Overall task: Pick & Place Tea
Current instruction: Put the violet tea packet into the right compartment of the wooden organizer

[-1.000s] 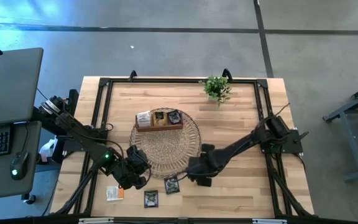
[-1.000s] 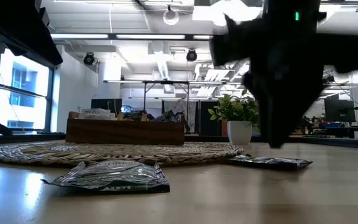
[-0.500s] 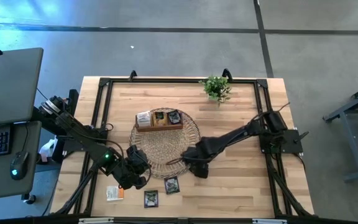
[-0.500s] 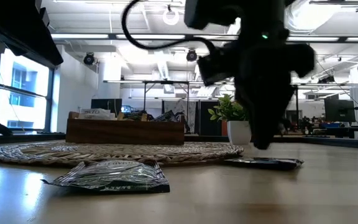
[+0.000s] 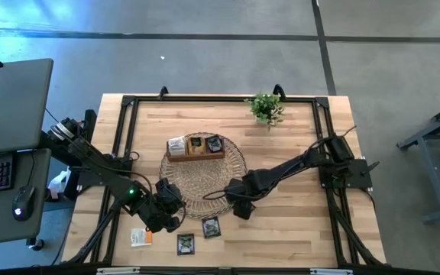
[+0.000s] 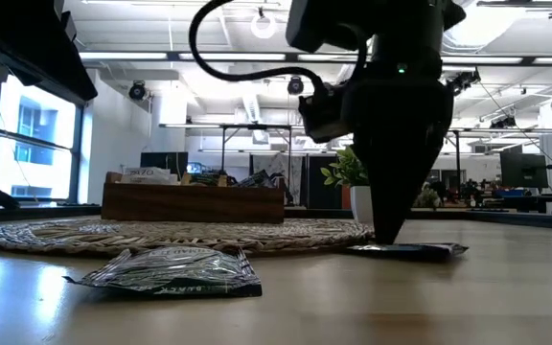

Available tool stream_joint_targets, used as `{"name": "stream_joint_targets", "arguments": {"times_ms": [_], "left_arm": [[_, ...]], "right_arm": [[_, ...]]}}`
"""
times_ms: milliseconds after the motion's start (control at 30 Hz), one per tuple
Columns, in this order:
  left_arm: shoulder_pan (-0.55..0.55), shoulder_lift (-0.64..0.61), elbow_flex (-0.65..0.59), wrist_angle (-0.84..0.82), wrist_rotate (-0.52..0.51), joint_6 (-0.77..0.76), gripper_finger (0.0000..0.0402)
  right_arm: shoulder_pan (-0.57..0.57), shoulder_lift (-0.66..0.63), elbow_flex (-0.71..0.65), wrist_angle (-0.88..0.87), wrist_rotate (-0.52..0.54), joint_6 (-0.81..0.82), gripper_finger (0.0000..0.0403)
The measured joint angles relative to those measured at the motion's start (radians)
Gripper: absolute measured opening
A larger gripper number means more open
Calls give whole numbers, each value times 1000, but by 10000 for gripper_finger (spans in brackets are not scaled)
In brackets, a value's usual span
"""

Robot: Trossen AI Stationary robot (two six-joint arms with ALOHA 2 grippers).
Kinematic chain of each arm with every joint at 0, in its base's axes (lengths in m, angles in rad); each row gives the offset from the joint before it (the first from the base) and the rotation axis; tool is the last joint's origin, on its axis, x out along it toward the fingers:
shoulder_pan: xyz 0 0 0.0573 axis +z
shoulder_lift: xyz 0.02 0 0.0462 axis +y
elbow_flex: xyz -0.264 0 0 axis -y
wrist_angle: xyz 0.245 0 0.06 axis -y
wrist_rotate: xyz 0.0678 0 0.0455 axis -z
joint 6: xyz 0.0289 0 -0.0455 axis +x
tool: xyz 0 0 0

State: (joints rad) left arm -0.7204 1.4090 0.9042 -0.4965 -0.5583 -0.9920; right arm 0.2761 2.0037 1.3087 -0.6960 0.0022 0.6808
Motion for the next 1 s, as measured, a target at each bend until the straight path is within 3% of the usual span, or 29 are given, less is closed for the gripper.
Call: {"name": "stream_joint_targets", "arguments": {"times_ms": [233, 367, 533, 700, 833, 933, 1000], "left_arm": [[0, 0, 0, 0, 0, 0, 3], [0, 0, 0, 0, 0, 0, 3], [0, 0, 0, -1, 0, 0, 3], [0, 0, 0, -2, 0, 0, 3], [0, 0, 0, -2, 0, 0, 3], [0, 0, 0, -1, 0, 0, 3], [0, 0, 0, 0, 0, 0, 3]], "right_arm": [[15, -7, -91, 84, 27, 72, 159], [32, -7, -97, 70, 56, 102, 97], [55, -26, -97, 51, 13, 125, 10], [82, -98, -107, -6, 4, 190, 21], [101, -194, -102, -3, 126, 210, 4], [101, -245, -103, 29, 360, 199, 10], [95, -259, -104, 104, 575, 183, 10]]}}
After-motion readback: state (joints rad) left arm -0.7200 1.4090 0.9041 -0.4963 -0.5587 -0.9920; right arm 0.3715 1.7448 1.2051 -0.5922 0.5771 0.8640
